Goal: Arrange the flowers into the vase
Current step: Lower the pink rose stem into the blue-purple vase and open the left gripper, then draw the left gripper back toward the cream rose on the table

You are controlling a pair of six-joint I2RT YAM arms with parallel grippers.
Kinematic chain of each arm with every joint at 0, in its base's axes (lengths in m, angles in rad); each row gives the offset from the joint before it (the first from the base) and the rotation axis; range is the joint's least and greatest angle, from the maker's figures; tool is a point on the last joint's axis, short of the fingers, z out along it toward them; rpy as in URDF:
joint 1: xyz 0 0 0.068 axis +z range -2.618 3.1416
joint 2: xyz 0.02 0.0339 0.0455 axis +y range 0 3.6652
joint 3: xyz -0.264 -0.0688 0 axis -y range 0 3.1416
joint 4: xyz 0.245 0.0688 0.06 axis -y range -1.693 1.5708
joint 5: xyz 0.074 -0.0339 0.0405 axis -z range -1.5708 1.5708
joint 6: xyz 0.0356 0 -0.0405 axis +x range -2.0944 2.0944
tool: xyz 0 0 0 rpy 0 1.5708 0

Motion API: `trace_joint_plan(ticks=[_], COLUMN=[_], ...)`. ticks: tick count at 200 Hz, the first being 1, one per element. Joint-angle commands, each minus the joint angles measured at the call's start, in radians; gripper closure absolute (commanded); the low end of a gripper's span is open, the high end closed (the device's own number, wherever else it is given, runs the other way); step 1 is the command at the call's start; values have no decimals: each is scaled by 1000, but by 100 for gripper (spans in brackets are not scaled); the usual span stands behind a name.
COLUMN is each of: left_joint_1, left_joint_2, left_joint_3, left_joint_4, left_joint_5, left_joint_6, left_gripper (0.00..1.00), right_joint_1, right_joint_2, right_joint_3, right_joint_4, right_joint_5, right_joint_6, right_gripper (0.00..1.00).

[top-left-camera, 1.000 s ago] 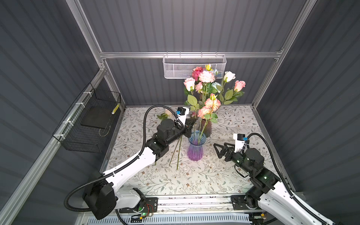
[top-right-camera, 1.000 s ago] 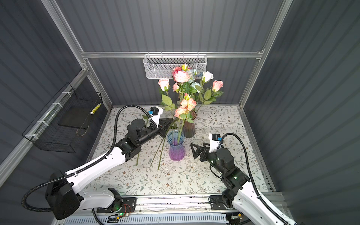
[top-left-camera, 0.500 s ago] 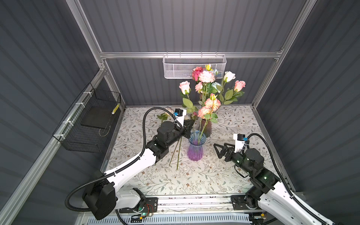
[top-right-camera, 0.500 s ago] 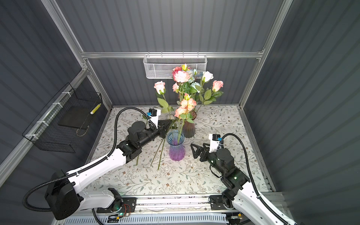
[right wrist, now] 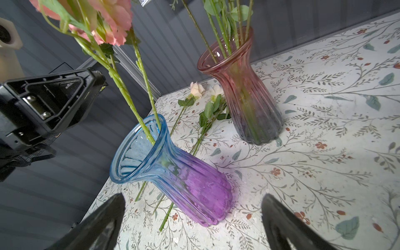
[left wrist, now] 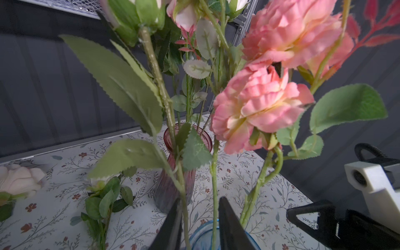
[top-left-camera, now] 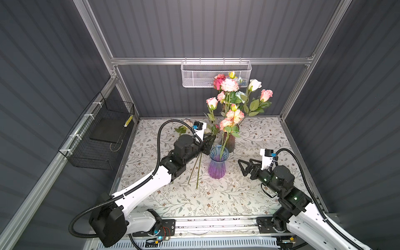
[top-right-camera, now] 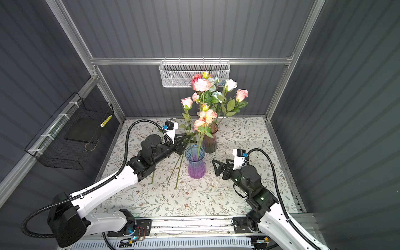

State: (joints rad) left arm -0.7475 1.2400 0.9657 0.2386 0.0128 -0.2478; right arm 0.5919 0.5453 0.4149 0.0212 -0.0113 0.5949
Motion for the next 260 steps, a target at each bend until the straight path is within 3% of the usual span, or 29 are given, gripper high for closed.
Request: trace_joint_plan(ticks=[1,35,75,90,107,120,148,180,200,231,260], left_joint_1=[-7,-7,-4,12,54,116,241,312,360,405,476], left_joint_2=[-63,-135,-149,-125,-92,-64,19,149,229,372,648], left_joint_3=[35,19,-26,-36,-48,-63,-68,3,70,192,493], left_joint_4=[-70,-158,-305,-374,-439,-470,-533,-595,-629,-633,-712], left_joint_5=[-30,-118,-542,-613,-584,-499,-331,-261,-201,-239,-232], left_joint_6=[53,90,12,-45,-111,-155,-218,-209,-218,-224,-161], left_gripper=[64,55,38,31,30,30,33,46,51,47,54], right_joint_1=[-1,-1,0,-1,0,-1,-1,-1,-1,-1,-4], right_joint_2=[-14,-9,2,13,15,14,94,245,300,311,311], right_joint_3=[-10,-8,8,23,30,19,66,148,167,161,145], right_joint_4=[-17,-13,-22,-40,-34,-1,-29,-73,-68,-55,-21], right_joint_5=[19,19,9,40,0,-16,-14,-95,-108,-87,-75], right_joint_6=[-8,-9,10,43,-10,-38,-56,-42,-28,-34,-43], right_gripper=[1,1,1,1,1,2,13,19,20,19,19])
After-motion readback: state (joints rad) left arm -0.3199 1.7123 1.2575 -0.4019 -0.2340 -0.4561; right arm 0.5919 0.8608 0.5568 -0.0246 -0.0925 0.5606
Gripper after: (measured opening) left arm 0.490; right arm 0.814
